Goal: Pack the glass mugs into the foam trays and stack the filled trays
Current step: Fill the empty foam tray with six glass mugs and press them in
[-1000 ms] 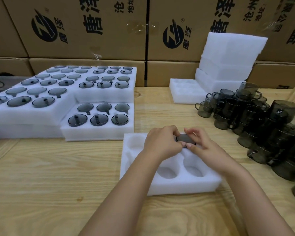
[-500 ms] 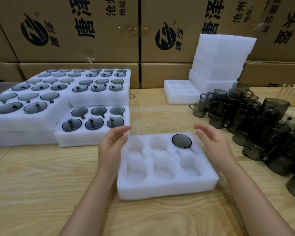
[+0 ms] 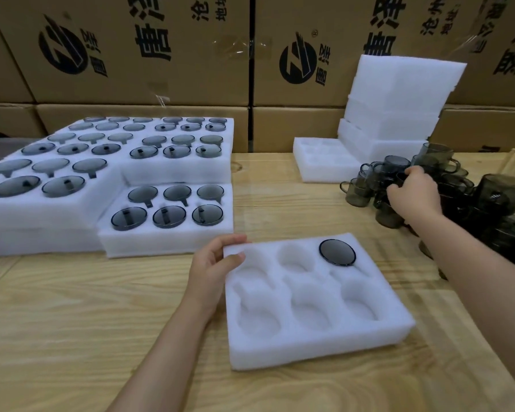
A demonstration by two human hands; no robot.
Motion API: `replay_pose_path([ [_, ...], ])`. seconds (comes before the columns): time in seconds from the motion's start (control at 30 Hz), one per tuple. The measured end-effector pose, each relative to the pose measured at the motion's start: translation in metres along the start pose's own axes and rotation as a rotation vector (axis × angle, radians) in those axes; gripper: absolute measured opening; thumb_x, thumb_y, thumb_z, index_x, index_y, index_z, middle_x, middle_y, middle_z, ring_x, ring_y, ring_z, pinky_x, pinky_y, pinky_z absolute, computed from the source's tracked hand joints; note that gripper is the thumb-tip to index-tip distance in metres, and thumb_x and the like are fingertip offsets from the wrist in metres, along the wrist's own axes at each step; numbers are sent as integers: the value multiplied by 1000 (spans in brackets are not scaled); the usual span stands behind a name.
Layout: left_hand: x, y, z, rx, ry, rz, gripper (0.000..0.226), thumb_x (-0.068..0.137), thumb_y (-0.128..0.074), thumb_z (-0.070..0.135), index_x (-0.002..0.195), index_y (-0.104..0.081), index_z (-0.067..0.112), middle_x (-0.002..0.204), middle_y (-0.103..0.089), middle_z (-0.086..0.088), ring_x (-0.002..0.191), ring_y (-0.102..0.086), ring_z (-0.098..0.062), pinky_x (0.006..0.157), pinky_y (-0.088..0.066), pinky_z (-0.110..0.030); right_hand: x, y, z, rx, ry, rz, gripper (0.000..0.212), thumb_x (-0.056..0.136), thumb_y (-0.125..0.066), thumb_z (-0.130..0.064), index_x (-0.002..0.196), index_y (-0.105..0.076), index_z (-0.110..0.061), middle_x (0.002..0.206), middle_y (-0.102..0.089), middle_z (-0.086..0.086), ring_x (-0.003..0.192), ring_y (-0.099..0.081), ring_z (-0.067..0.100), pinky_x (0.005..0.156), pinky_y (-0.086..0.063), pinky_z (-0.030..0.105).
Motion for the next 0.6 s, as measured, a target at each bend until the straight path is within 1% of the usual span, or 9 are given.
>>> replay_pose_path([
  [0.1,-1,-1,0,45,12,8,36,62,-62,5,97,-67,8,75,-70,-6,66,-65,-20,58,-54,-27,8,0,1,-40,-35,-14,41,88,-51,-7,128,-43,-8,117,-54,21,102,-54,38,79,-50,44],
  [0.23,-1,-1,0,56,19,12,35,61,-61,6,96,-67,10,72,-69,-6,64,-63,-21,57,-53,-27,15,0,4,-49,-44,-25,41,89,-49,-3,129,-49,-11,120,-54,21,100,-58,40,82,-53,49],
  [0.33,-1,0,0,55,25,14,35,62,-62,6,96,-68,11,72,-69,-7,64,-63,-22,57,-53,-28,17,4,1,-36,-36,17,37,89,-50,5,123,-57,-8,121,-56,22,100,-60,40,82,-54,49],
  [0.37,-1,0,0,57,27,16,35,62,-62,6,96,-68,12,72,-69,-7,65,-63,-23,58,-53,-29,17,6,-1,-30,-34,40,36,88,-53,7,120,-59,-7,121,-57,21,102,-60,39,82,-55,47],
  [0.43,0,0,0,63,27,19,34,62,-63,6,95,-68,13,73,-69,-7,66,-63,-24,60,-53,-31,12,13,-6,-12,-18,76,34,87,-56,7,117,-61,-7,121,-58,20,108,-57,35,75,-55,38],
  [0.5,-1,0,0,61,27,21,34,61,-63,6,94,-68,13,73,-70,-6,67,-63,-23,61,-53,-31,1,17,-14,86,27,83,30,89,-50,3,114,-63,-9,118,-59,18,107,-58,32,71,-55,32],
  [0.53,-1,0,0,59,28,20,34,61,-62,6,94,-68,13,73,-70,-5,66,-64,-22,60,-53,-30,-8,19,-19,172,49,76,29,89,-47,-1,110,-64,-11,114,-62,17,101,-61,31,71,-55,28],
  [0.57,-1,0,0,58,26,19,35,61,-62,6,94,-68,13,73,-70,-5,66,-64,-21,60,-54,-30,-18,20,-24,261,71,67,26,89,-46,-7,105,-65,-14,107,-65,14,91,-65,29,67,-55,24],
  [0.6,-1,0,1,61,23,17,35,61,-62,6,95,-68,13,73,-70,-5,67,-64,-21,60,-54,-30,-30,21,-30,339,95,60,20,88,-49,-15,100,-65,-18,100,-67,10,81,-67,25,63,-56,23],
])
Point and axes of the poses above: each hand's wrist, its own x-axis towards the middle knuckle, its own y-axis out of the back of the hand, z = x × y, the point moved 2 cm from there along x, towards the middle knuckle
